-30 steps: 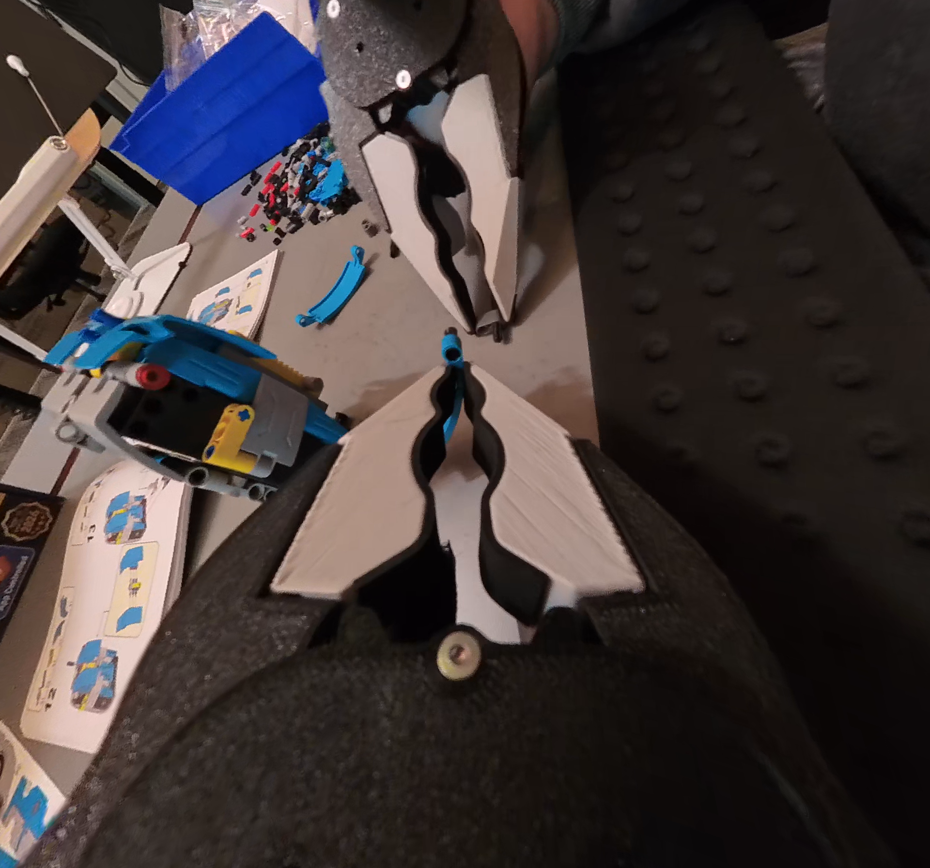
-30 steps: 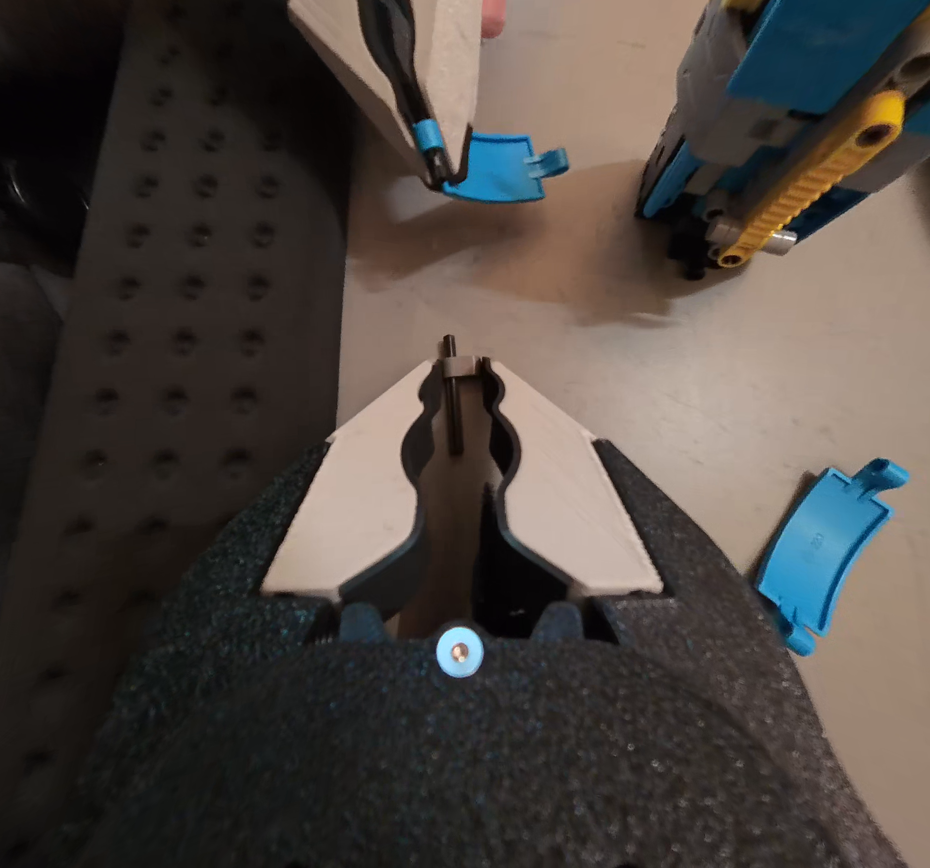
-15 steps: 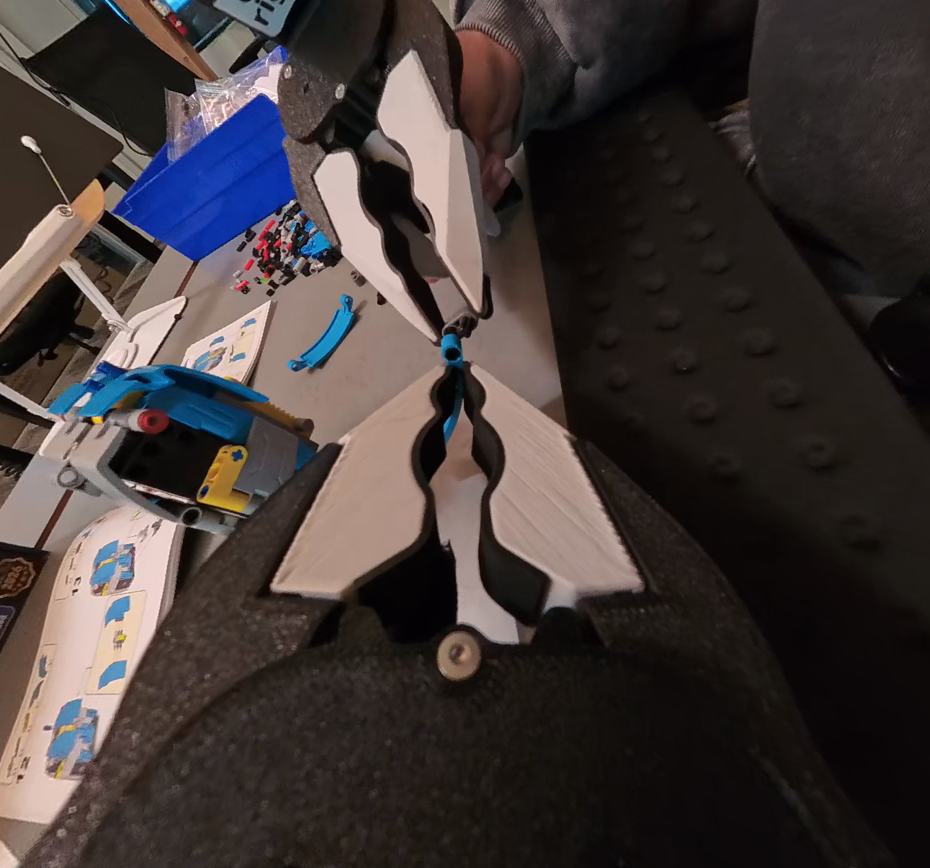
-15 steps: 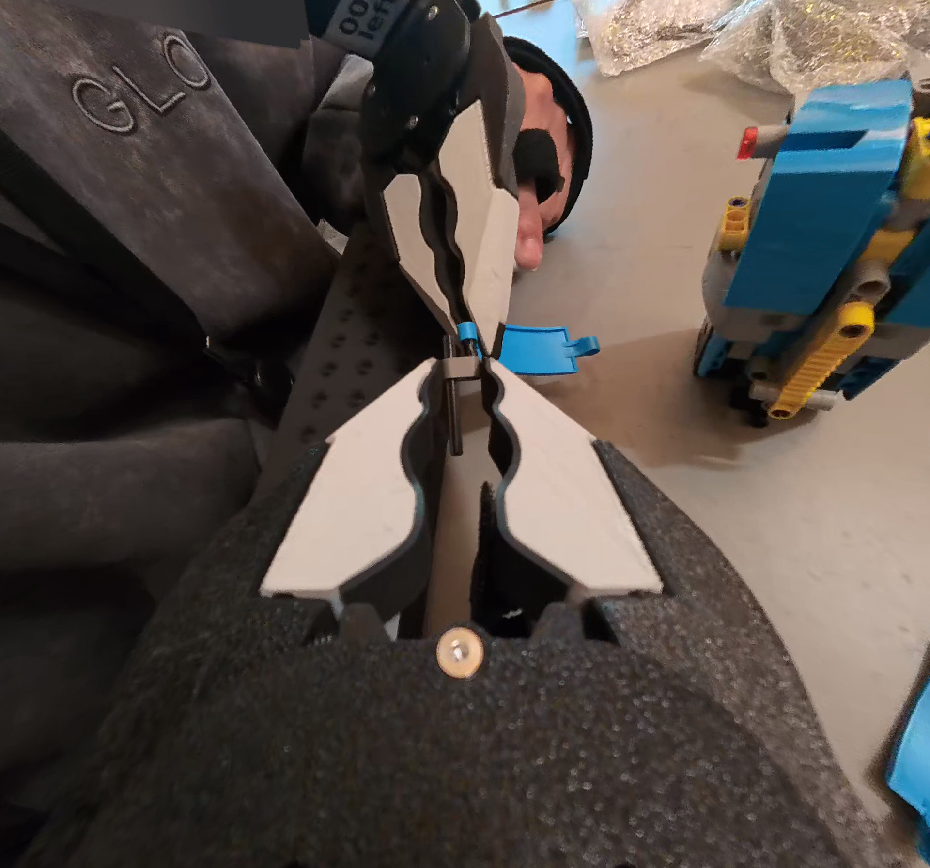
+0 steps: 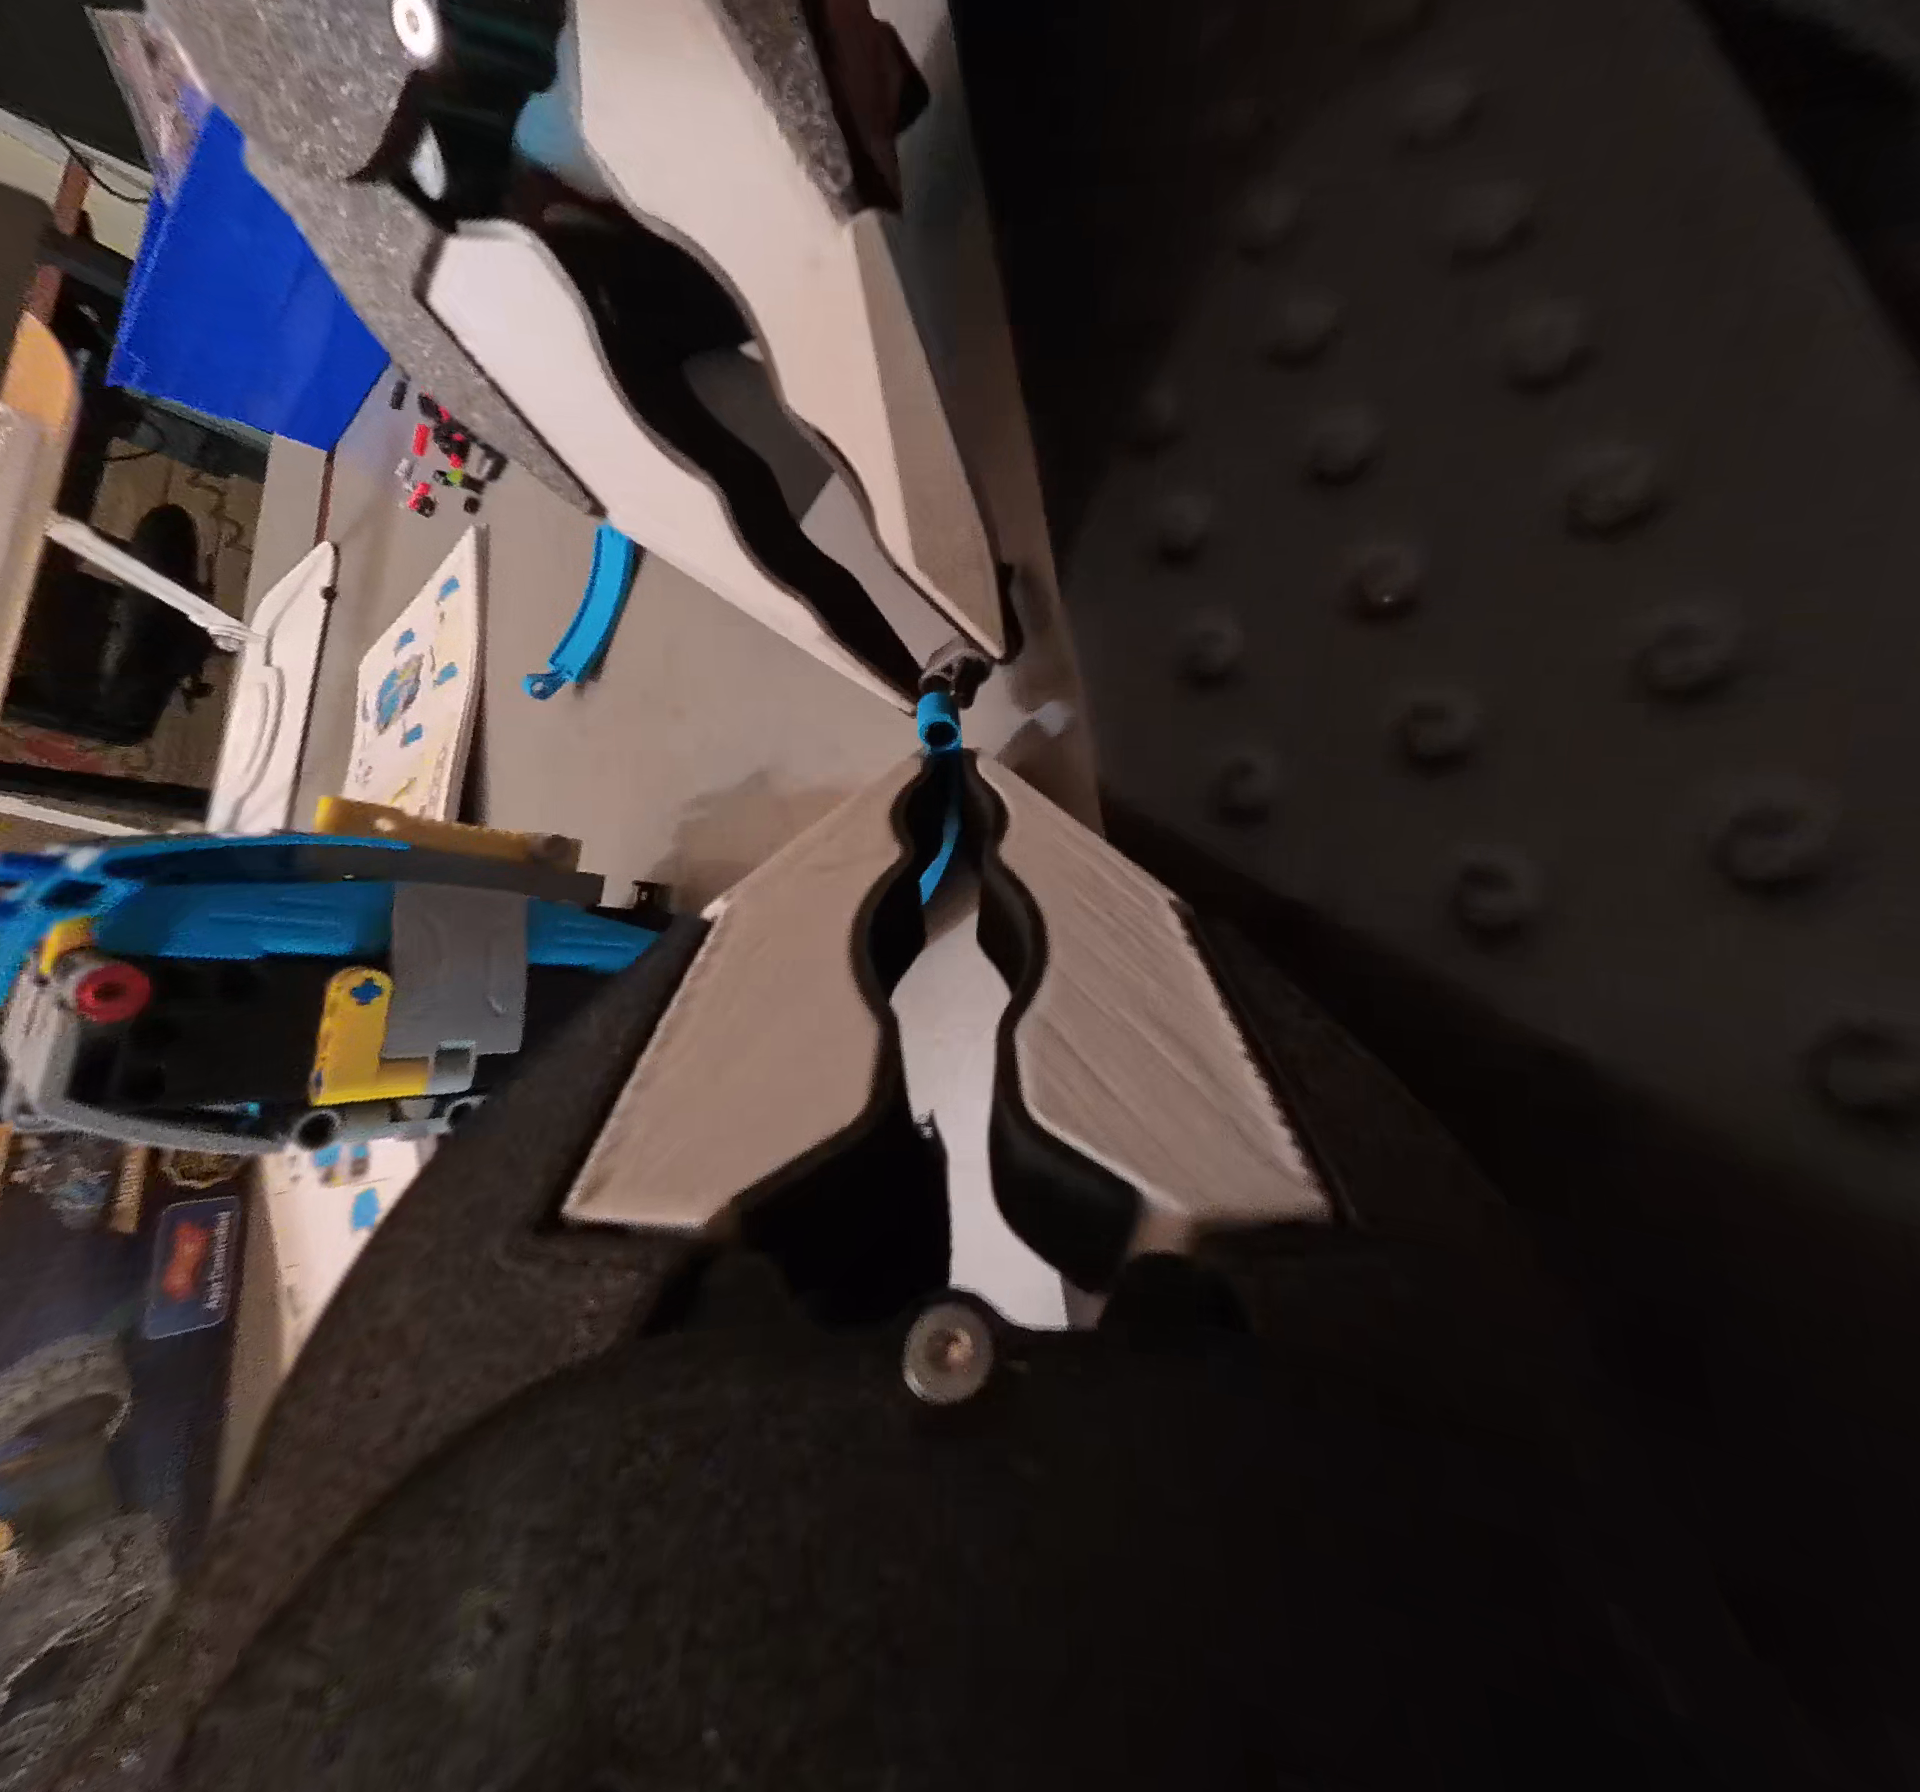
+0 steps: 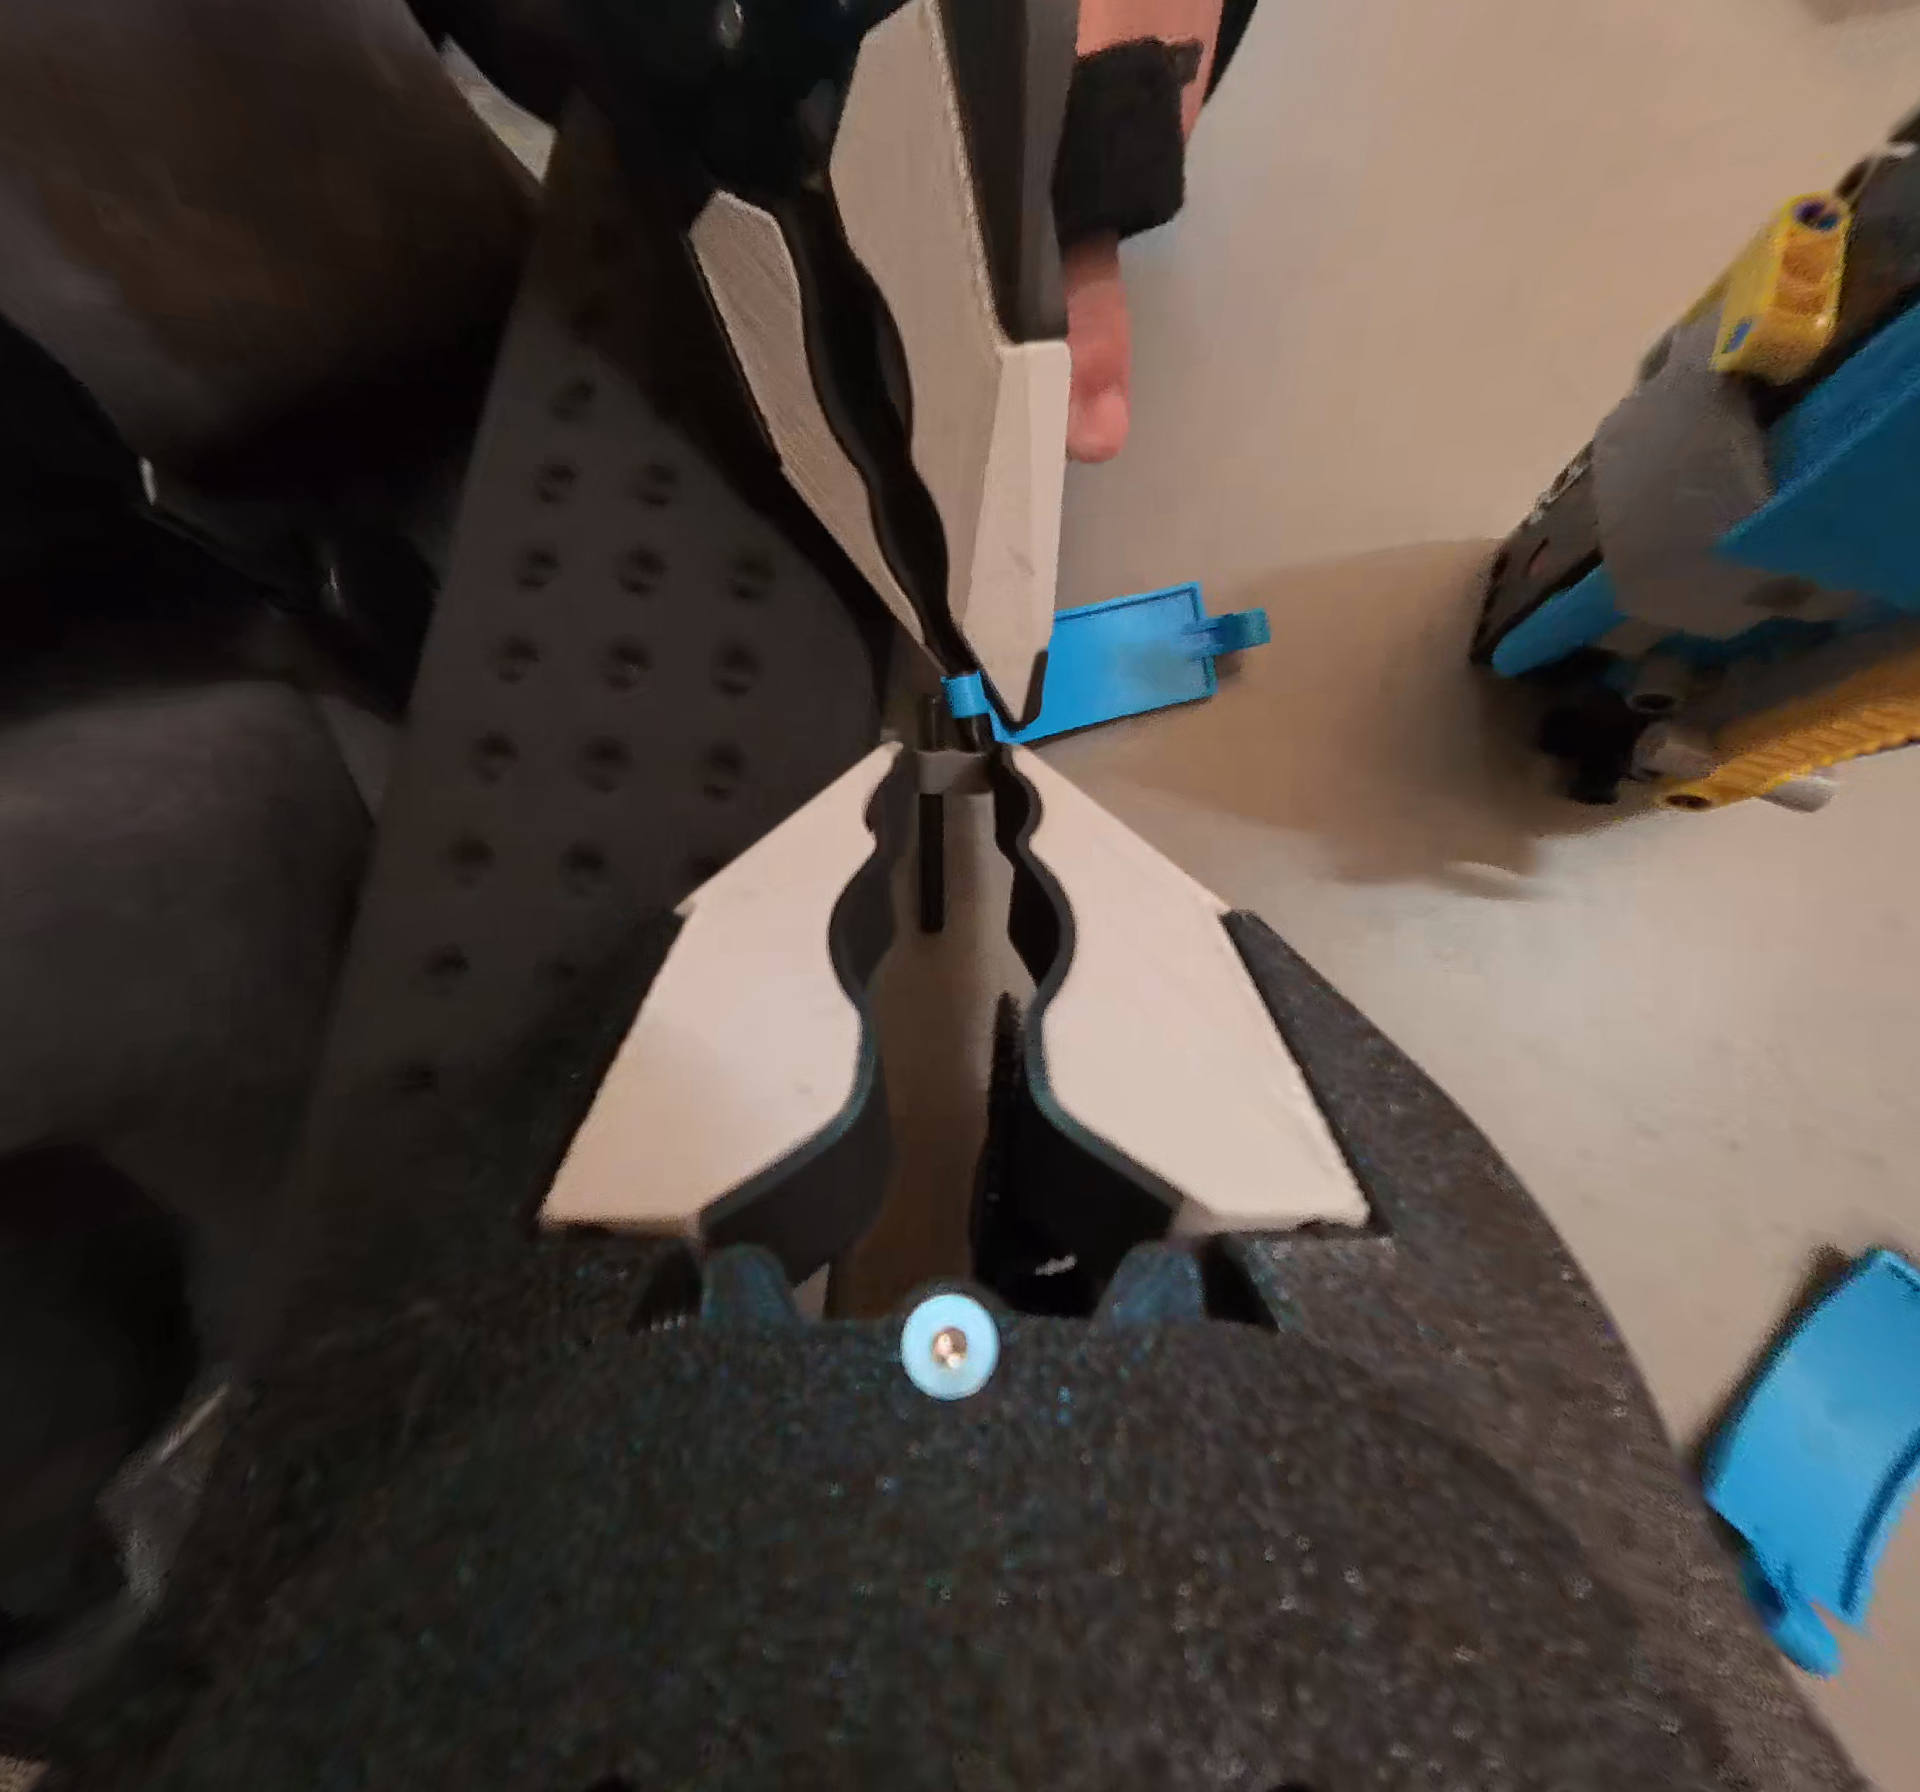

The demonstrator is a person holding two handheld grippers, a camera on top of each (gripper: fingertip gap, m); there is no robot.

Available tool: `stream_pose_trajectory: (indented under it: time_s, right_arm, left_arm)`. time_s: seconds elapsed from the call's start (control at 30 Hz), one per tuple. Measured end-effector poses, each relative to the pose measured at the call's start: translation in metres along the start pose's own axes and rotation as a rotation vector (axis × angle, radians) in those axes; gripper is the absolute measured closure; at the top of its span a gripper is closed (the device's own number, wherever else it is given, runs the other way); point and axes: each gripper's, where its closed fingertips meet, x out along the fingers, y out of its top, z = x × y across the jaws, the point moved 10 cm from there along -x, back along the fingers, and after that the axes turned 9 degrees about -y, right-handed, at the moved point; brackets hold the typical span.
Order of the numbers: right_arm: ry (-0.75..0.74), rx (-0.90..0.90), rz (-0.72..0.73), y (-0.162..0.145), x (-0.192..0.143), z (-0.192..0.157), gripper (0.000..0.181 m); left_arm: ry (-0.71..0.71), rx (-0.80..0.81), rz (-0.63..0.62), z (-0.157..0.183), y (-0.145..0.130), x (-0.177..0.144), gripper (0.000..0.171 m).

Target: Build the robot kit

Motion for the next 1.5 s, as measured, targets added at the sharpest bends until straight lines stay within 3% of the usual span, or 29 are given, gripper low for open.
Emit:
stream_pose_trajectory:
  time_s: [0.23, 0.4, 0.63, 1.0, 1.13, 1.4, 1.5]
  right_arm:
    - [0.041, -0.129, -0.071, 0.006, -0.002, -0.005, 0.168]
    - [0.085, -0.093, -0.042, 0.001, -0.001, -0.001, 0.169]
    - [-0.045, -0.183, -0.075, 0.003, -0.007, -0.008, 0.167]
    - [-0.05, 0.021, -0.053, -0.015, -0.02, 0.001, 0.152]
    - [-0.107, 0.117, -0.102, -0.022, -0.019, 0.003, 0.154]
    - [-0.246, 0.146, -0.165, -0.021, -0.015, -0.006, 0.156]
    - [-0.286, 0.154, -0.19, -0.019, -0.013, -0.009, 0.165]
  left_arm:
    - [-0.18, -0.04, 0.049, -0.011, 0.003, 0.0, 0.17]
    - [-0.248, 0.018, -0.032, -0.018, 0.011, 0.003, 0.17]
    - [-0.203, 0.007, -0.108, -0.02, 0.021, 0.007, 0.17]
    - [-0.149, -0.038, -0.099, -0.018, 0.017, 0.004, 0.17]
    - [-0.137, -0.055, -0.108, -0.02, 0.01, 0.0, 0.17]
    - [-0.112, -0.04, -0.085, -0.019, 0.009, 0.001, 0.17]
    - [-0.091, -0.028, -0.065, -0.02, 0.007, 0.003, 0.17]
